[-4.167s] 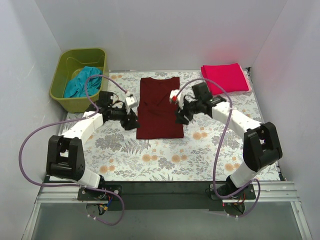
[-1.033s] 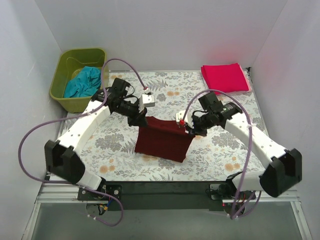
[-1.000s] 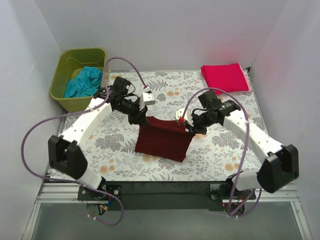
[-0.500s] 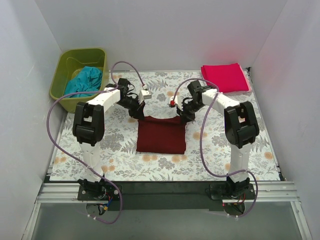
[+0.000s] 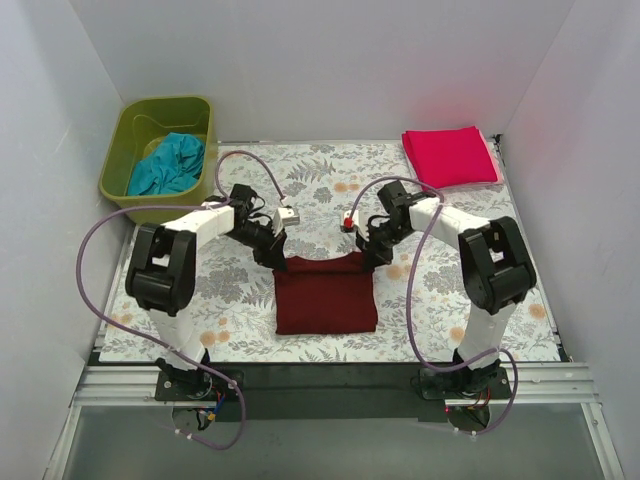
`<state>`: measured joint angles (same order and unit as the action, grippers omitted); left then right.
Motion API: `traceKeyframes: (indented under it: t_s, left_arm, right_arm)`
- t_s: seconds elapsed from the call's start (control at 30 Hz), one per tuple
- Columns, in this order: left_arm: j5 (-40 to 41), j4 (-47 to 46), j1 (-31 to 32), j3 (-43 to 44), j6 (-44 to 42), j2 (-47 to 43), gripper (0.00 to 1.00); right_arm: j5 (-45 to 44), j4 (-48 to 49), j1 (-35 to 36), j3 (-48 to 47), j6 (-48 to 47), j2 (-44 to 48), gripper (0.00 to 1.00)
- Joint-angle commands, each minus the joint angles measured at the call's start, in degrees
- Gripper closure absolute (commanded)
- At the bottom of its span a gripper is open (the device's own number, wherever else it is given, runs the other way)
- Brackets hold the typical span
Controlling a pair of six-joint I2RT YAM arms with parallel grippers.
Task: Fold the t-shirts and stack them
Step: Fold the tshirt
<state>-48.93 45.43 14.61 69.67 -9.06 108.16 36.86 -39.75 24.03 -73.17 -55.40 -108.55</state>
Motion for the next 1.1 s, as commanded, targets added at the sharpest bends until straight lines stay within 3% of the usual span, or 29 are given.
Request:
traceKeyframes:
  t_s: [0.0,0.03,0.07,0.13,0.27,0.37,0.5,0.67,0.87,0.93,1.07]
  left_arm:
    - [-0.9,-0.25,-0.11,-4.01,0.79,-9.09,0.94]
    - [-1.34,-0.51,-0.11,-4.62,1.32,-10.15,0.77]
    - [-1.52,-0.69,-0.11,-4.8,1.5,-10.86,0.68]
    - [-3.0,-0.43,-0.11,-4.19,1.94,-12.36,0.55]
    - [-4.33,-2.0,1.46,1.07,5.71,-11.48,0.51]
    - [-2.23,-8.04,5.06,1.61,8.61,-10.25,0.47]
    - [1.63,-14.66,9.55,1.52,12.57,-7.18,0.45]
    - [4.45,-18.97,12.89,3.54,14.16,-0.85,0.44]
    - [5.07,-19.24,15.27,4.69,13.37,3.28,0.42]
    - [5.51,-19.15,15.71,4.08,12.4,3.37,0.46]
    - [3.84,-18.54,15.89,2.85,11.26,1.53,0.68]
  right_arm:
    - [2.33,-2.79,1.1,4.69,5.11,8.33,0.99]
    - [3.9,-2.79,1.37,5.13,6.34,9.31,0.97]
    - [4.53,-3.31,1.37,5.23,8.96,10.02,0.88]
    - [5.85,-3.84,1.11,4.53,11.18,11.25,0.62]
    - [9.36,-4.46,-1.61,-1.0,16.01,8.03,0.58]
    - [13.58,-4.99,-4.34,-8.2,20.76,1.71,0.64]
    - [18.14,-4.38,-5.14,-16.29,28.39,-5.34,0.77]
    - [21.58,-3.06,-5.05,-17.63,33.59,-11.93,0.81]
    - [21.58,0.63,-4.78,-14.55,35.53,-13.09,0.83]
    - [21.76,0.81,-4.7,-14.2,35.62,-13.35,0.83]
    - [22.37,1.51,-3.91,-12.97,35.62,-14.05,0.84]
